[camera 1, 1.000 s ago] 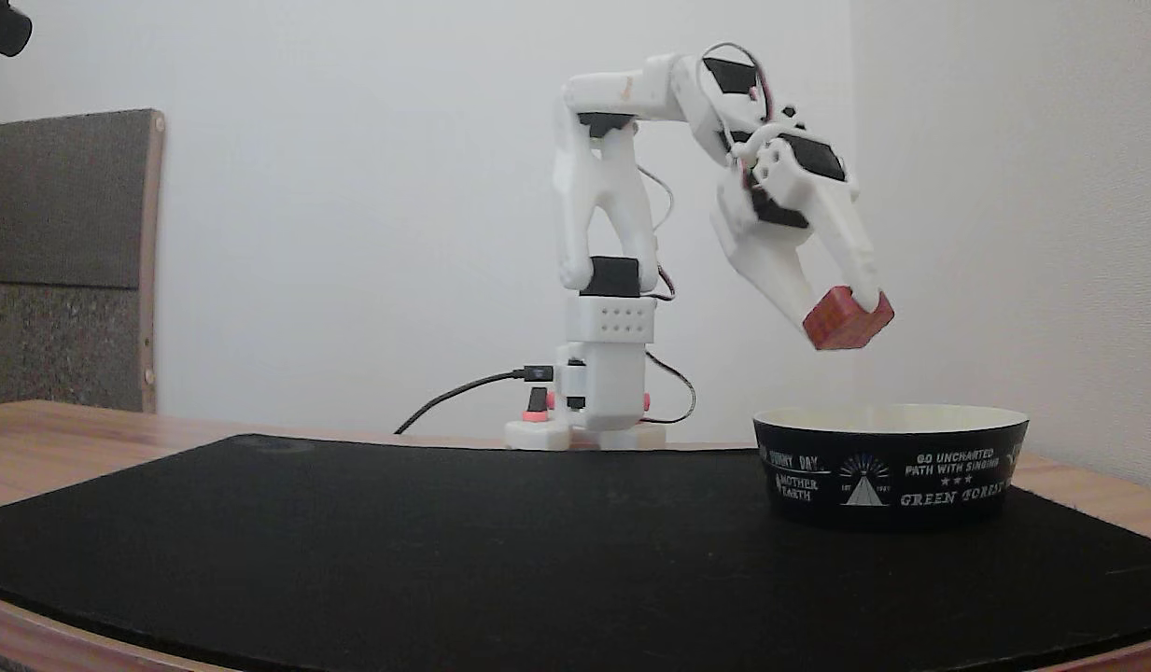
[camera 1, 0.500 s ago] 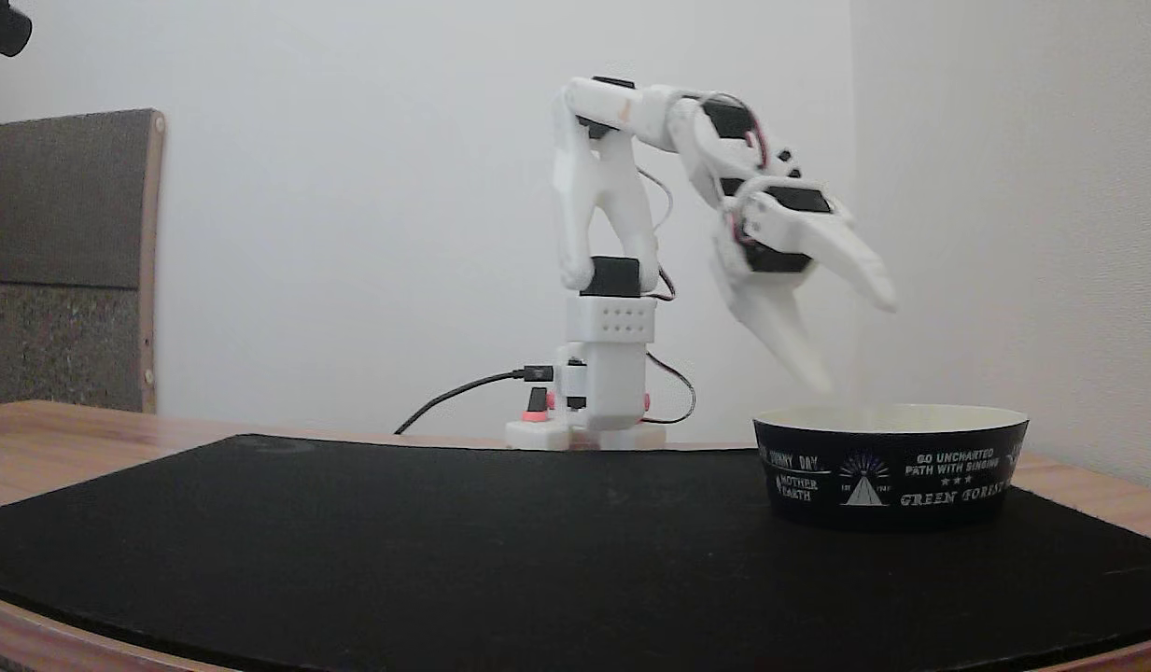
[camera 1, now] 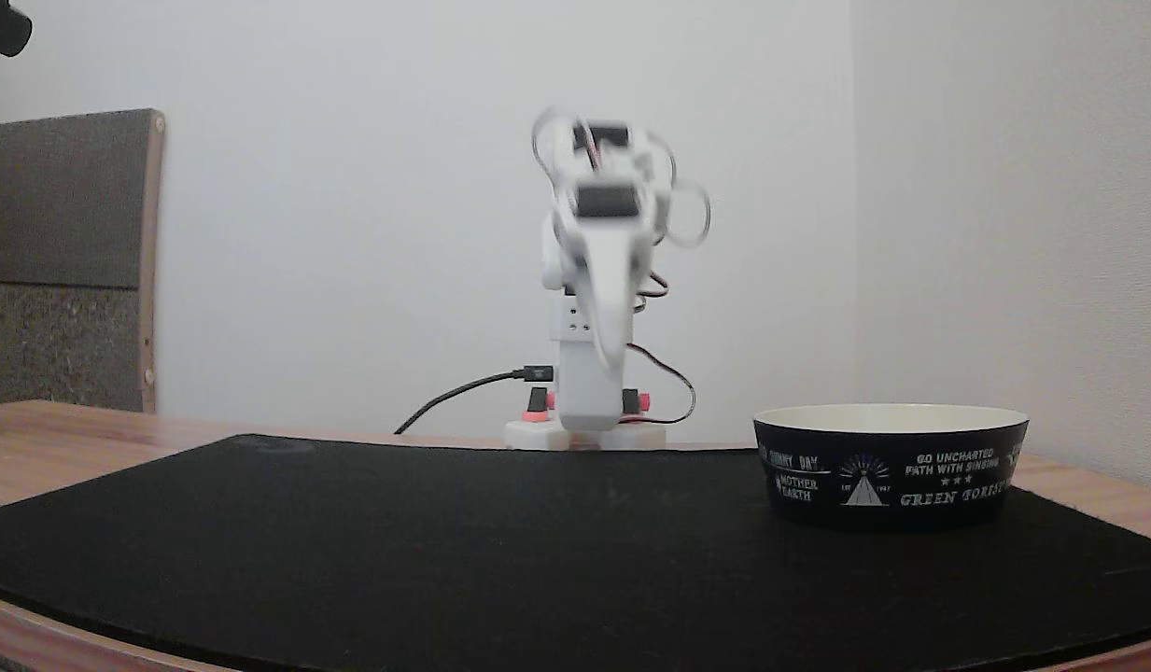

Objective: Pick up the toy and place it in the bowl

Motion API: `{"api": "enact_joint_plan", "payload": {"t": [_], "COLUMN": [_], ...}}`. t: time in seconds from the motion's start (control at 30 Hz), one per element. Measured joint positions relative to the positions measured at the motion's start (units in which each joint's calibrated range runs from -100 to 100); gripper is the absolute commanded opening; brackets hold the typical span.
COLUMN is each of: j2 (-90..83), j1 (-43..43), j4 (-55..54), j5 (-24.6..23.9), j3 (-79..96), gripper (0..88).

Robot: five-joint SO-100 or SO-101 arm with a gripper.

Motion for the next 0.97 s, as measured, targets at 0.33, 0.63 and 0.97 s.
{"api": "enact_joint_plan", "payload": {"t": [0.33, 0.63, 0.97], "j2": [-38.4, -40.5, -40.5], "j1": [0.2, 0.3, 0.6], "j4": [9.3, 13.3, 13.3], "j5": [0.0, 0.0, -0.2], "j3": [21.9, 22.1, 22.1], "gripper": [3.0, 3.0, 2.5]}}
